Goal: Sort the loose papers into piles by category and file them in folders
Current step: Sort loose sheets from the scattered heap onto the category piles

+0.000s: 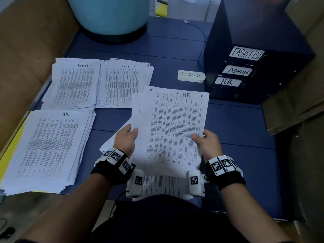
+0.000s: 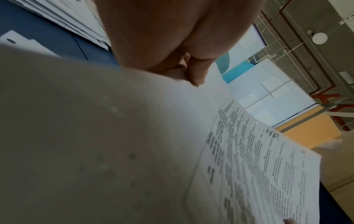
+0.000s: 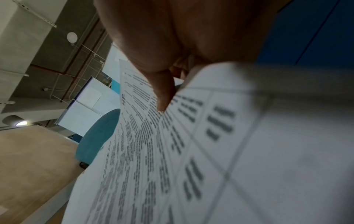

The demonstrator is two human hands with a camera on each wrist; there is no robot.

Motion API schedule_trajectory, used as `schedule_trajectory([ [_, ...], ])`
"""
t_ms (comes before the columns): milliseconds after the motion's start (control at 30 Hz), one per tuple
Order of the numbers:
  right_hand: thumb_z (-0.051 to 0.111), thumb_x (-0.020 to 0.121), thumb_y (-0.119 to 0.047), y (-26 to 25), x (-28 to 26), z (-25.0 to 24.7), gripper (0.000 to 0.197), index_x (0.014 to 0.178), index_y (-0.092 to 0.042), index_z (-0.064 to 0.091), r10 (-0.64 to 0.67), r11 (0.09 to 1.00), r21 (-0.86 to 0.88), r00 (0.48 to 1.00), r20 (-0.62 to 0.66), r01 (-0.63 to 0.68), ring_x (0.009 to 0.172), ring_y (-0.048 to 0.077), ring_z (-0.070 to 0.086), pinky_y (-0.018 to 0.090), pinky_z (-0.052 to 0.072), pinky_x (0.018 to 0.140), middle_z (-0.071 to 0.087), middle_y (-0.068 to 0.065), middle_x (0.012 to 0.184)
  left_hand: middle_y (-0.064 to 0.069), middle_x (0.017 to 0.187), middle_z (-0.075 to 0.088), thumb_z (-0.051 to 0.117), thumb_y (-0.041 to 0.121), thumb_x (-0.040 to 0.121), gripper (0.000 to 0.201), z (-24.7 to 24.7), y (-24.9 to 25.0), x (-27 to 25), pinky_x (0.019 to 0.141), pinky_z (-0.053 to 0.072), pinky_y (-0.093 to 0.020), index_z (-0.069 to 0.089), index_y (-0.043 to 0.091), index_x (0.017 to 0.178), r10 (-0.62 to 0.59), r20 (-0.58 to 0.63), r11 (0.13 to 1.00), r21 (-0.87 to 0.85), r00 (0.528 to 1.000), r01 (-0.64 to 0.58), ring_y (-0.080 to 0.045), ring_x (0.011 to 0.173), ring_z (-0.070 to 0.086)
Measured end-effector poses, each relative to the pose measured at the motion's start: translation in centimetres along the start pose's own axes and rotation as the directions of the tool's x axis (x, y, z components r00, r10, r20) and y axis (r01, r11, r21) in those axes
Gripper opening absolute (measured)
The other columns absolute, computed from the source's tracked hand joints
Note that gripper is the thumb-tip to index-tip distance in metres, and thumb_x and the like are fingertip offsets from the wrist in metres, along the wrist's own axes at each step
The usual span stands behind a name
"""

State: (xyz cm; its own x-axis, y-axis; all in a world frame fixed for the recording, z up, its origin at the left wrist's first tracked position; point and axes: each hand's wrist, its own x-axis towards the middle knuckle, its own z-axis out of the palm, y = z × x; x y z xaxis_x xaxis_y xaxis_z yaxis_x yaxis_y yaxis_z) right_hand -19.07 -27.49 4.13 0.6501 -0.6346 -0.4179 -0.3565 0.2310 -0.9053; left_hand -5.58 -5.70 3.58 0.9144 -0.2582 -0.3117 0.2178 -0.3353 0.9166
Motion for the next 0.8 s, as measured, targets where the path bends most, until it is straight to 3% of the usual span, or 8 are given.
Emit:
schedule_trajectory([
  [100, 0.062, 0.093, -0.004, 0.3, 0.3, -0.1, 0.01, 0.094, -0.011, 0.069, 0.0, 0.997, -0.081, 0.999, -0.044, -0.003, 0.063, 0.003, 0.067, 0.021, 0.054, 0.058, 0.071, 0.0, 0.08, 0.012, 0.05, 0.047, 0.043, 0.009, 0.1, 0.019, 0.2, 0.4, -0.2, 0.046, 0.031, -0.022, 0.062, 0.01, 0.1, -0.023, -0.012, 1.0, -0.009, 1.0, 0.023, -0.003, 0.041, 0.038],
  [167, 0.063, 0.092, -0.01, 0.7, 0.9, -0.5, 0.011, 0.086, -0.016, 0.071, 0.001, 0.991, -0.133, 0.995, -0.103, -0.015, 0.08, 0.02, 0.072, 0.036, 0.059, 0.076, 0.074, 0.004, 0.085, 0.003, 0.056, 0.052, 0.043, 0.007, 0.099, 0.019, 0.1, 0.6, -0.1, 0.047, 0.032, -0.024, 0.061, 0.011, 0.1, -0.017, -0.017, 1.0, -0.001, 1.0, 0.017, -0.003, 0.039, 0.039],
  [300, 0.058, 0.093, -0.018, 0.5, 1.6, -2.7, 0.018, 0.079, -0.026, 0.066, 0.007, 0.994, -0.097, 0.946, -0.323, -0.041, 0.083, 0.025, 0.066, 0.04, 0.054, 0.08, 0.071, 0.001, 0.089, -0.04, 0.089, 0.059, 0.046, 0.011, 0.099, 0.026, -0.5, 0.7, 0.5, 0.066, 0.048, -0.049, 0.058, -0.002, 0.117, -0.03, -0.077, 0.999, 0.042, 0.997, 0.033, -0.046, 0.062, 0.055],
  [433, 0.055, 0.097, -0.02, -0.4, 1.6, -5.5, 0.022, 0.076, -0.018, 0.055, 0.049, 0.999, 0.016, 0.846, -0.531, -0.048, 0.051, 0.024, 0.048, 0.027, 0.045, 0.049, 0.053, 0.008, 0.064, -0.001, 0.054, 0.049, 0.047, 0.012, 0.098, 0.025, -1.4, 0.3, 1.0, 0.05, 0.04, -0.041, 0.059, 0.001, 0.118, -0.079, -0.098, 0.996, 0.026, 0.992, 0.082, -0.015, 0.041, 0.038],
  [500, 0.053, 0.099, -0.021, -0.5, 1.4, -6.5, 0.023, 0.077, -0.014, 0.05, 0.048, 0.999, 0.012, 0.828, -0.559, -0.05, 0.049, 0.024, 0.043, 0.022, 0.037, 0.04, 0.048, 0.008, 0.063, 0.009, 0.042, 0.045, 0.047, 0.012, 0.098, 0.022, -1.6, 0.1, 1.3, 0.043, 0.033, -0.027, 0.061, 0.004, 0.114, -0.105, -0.112, 0.994, 0.006, 0.988, 0.107, -0.01, 0.032, 0.032],
  [567, 0.053, 0.098, -0.024, -0.6, 1.2, -6.8, 0.026, 0.076, -0.012, 0.046, 0.021, 0.999, -0.021, 0.833, -0.552, -0.039, 0.052, 0.024, 0.042, 0.025, 0.036, 0.044, 0.046, 0.009, 0.064, 0.007, 0.042, 0.045, 0.048, 0.011, 0.097, 0.022, -1.7, 0.2, 1.2, 0.044, 0.031, -0.025, 0.061, 0.004, 0.112, -0.104, -0.123, 0.994, -0.001, 0.987, 0.105, -0.009, 0.032, 0.034],
  [667, 0.055, 0.098, -0.02, -0.5, 1.2, -6.1, 0.016, 0.083, -0.014, 0.057, 0.017, 1.0, 0.031, 0.857, -0.514, -0.001, 0.057, 0.022, 0.051, 0.019, 0.042, 0.046, 0.058, 0.007, 0.072, -0.014, 0.049, 0.046, 0.048, 0.01, 0.097, 0.023, -1.5, 0.7, 0.8, 0.047, 0.04, -0.035, 0.062, 0.003, 0.114, -0.09, -0.129, 0.996, -0.002, 0.988, 0.09, -0.018, 0.044, 0.037],
  [800, 0.057, 0.097, -0.017, -0.3, 1.3, -4.0, 0.013, 0.097, -0.022, 0.069, 0.011, 0.997, 0.078, 0.885, -0.465, 0.029, 0.09, 0.021, 0.067, 0.036, 0.054, 0.08, 0.072, 0.002, 0.1, 0.007, 0.051, 0.045, 0.047, 0.009, 0.098, 0.022, -1.4, 0.7, 0.6, 0.044, 0.031, -0.022, 0.063, 0.004, 0.113, -0.09, -0.135, 0.996, -0.005, 0.987, 0.091, -0.007, 0.039, 0.037],
])
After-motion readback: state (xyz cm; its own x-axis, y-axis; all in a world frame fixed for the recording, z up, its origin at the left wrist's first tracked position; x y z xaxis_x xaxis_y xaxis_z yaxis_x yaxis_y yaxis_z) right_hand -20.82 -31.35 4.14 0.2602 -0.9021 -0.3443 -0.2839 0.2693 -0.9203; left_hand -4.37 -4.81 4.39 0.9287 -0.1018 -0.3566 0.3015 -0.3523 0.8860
